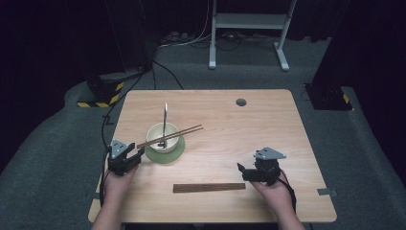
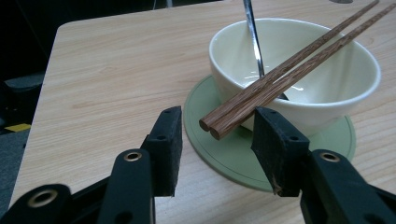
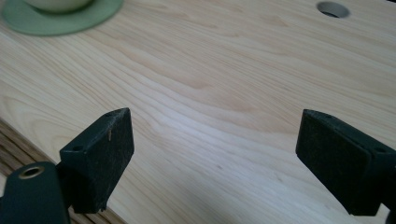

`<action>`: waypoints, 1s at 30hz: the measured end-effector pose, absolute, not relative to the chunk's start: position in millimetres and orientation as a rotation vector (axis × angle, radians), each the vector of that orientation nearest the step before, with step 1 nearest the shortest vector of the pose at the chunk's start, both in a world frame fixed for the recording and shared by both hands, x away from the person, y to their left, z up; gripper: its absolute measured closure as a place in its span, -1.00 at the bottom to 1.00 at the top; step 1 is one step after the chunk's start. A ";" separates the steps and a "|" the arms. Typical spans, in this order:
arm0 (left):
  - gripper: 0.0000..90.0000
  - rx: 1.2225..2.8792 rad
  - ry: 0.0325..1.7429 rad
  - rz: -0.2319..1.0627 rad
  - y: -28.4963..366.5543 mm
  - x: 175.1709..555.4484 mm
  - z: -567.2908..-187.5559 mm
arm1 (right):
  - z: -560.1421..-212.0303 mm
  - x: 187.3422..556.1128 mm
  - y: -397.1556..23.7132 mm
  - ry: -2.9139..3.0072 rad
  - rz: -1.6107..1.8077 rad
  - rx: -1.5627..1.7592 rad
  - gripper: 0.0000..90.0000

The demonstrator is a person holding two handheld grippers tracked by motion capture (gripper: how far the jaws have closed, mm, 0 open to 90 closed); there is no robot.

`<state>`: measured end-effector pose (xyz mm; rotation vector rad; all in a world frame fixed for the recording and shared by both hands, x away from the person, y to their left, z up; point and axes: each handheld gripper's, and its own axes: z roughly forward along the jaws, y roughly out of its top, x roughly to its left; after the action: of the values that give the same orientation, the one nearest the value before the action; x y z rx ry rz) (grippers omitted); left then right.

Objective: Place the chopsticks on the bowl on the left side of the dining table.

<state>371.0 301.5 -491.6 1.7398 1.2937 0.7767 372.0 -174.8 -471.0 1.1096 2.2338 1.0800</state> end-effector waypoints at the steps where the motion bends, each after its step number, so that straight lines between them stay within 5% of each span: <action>1: 0.18 1.744 1.293 0.779 302.7 372.5 -491.3 | -470.0 372.7 -172.0 2.236 1.090 1.100 -0.75; 18: 0.26 1.814 1.291 0.766 312.8 395.7 -489.7 | -458.8 385.3 -115.7 2.241 1.194 1.008 -0.62; 24: 0.29 1.829 1.271 0.758 313.8 401.6 -485.4 | -459.2 395.9 -92.0 2.229 1.208 0.979 -0.34; 30: 0.30 1.828 1.246 0.749 313.2 404.1 -484.3 | -465.4 411.5 -65.1 2.204 1.205 0.961 0.14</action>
<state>404.1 313.2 -484.3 1.8279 1.2458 0.7487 411.5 -65.1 -465.4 0.9607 2.2042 1.2051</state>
